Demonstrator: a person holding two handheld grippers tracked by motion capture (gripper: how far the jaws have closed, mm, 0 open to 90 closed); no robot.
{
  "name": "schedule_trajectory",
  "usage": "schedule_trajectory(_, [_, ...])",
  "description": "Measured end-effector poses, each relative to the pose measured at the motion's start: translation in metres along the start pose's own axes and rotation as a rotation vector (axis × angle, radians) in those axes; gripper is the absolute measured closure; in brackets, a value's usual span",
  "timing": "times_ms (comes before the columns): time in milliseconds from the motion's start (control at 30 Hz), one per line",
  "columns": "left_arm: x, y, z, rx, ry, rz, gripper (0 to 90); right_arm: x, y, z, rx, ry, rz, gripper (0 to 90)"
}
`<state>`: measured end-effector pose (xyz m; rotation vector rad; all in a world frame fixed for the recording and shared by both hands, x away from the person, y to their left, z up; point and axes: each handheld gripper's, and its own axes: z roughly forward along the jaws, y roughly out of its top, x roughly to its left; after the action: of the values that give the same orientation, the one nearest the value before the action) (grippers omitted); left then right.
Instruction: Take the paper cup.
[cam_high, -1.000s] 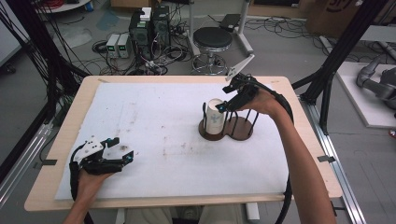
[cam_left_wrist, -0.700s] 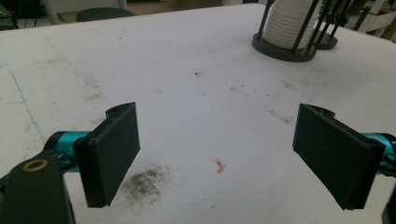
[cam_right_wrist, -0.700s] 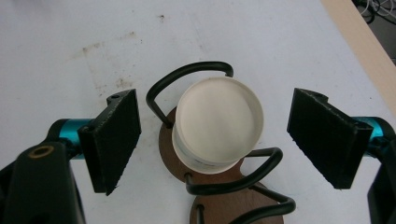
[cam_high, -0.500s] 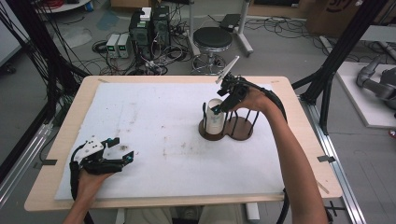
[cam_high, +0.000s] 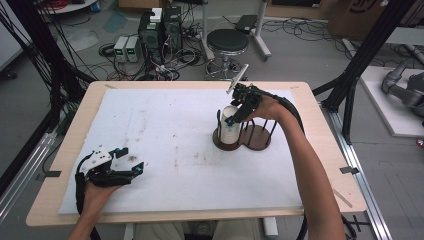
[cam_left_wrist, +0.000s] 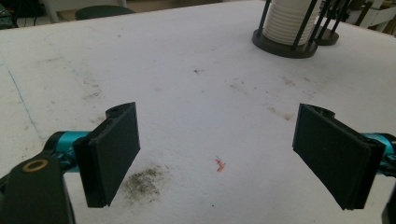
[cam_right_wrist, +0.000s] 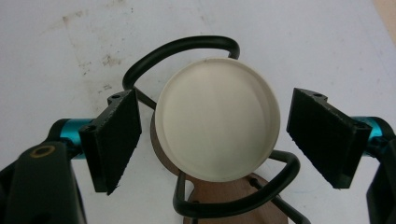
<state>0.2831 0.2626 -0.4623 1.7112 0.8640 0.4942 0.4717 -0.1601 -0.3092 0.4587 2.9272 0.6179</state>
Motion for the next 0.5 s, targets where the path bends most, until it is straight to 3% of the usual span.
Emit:
schedule_trajectory(200, [-0.0002, 0.0001, 0.0002, 0.002, -0.002, 0.0, 14.7, 0.0011, 0.0014, 0.0058, 0.03, -0.003, -0.009, 18.3])
schedule_trajectory(267, [-0.0002, 0.0, 0.0002, 0.001, -0.002, 0.0, 14.7, 0.0006, 0.0014, 0.0065, 0.04, -0.004, -0.012, 25.7])
schedule_trajectory(500, [-0.0004, 0.0, 0.0005, 0.001, 0.0, 0.0, 14.8, 0.0, 0.0019, 0.0061, 0.043, -0.005, -0.015, 32.8])
